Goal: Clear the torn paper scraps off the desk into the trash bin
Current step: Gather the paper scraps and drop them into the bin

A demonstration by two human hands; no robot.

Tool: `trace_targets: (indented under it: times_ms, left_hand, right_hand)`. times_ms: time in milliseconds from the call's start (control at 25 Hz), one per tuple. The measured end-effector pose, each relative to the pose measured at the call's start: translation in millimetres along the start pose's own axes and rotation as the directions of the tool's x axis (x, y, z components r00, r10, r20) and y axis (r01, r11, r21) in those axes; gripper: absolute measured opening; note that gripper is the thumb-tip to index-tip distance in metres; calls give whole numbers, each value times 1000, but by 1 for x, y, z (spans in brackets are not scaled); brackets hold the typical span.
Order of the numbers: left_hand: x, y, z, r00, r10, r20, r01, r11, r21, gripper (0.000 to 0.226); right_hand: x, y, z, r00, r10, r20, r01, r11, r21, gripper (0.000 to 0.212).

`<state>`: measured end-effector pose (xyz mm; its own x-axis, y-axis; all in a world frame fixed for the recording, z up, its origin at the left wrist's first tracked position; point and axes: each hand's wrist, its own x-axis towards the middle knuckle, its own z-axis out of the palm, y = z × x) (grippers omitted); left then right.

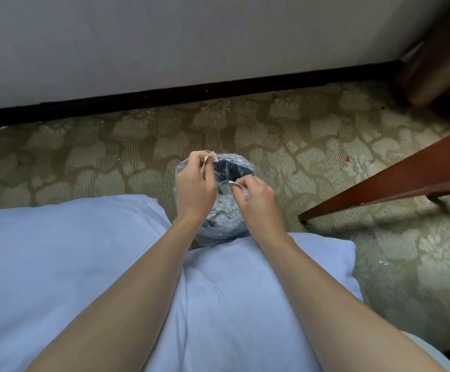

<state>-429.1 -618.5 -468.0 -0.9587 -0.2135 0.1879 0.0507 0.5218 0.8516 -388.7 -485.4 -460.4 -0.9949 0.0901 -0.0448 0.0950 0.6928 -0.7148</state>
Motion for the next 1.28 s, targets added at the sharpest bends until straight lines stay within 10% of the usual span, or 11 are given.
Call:
trace_targets:
  times_ms: [280, 1280]
  left_hand:
    - [12, -18, 18, 985, -140, -99, 128, 985, -120, 14]
    - [-1, -42, 36, 935, -280, 220, 320, 932, -171, 43]
  right_hand:
    - [20, 7, 25, 1000, 24, -5, -23, 997, 71, 15]
    - [31, 18, 30, 903, 404, 146, -422, 769, 481, 65]
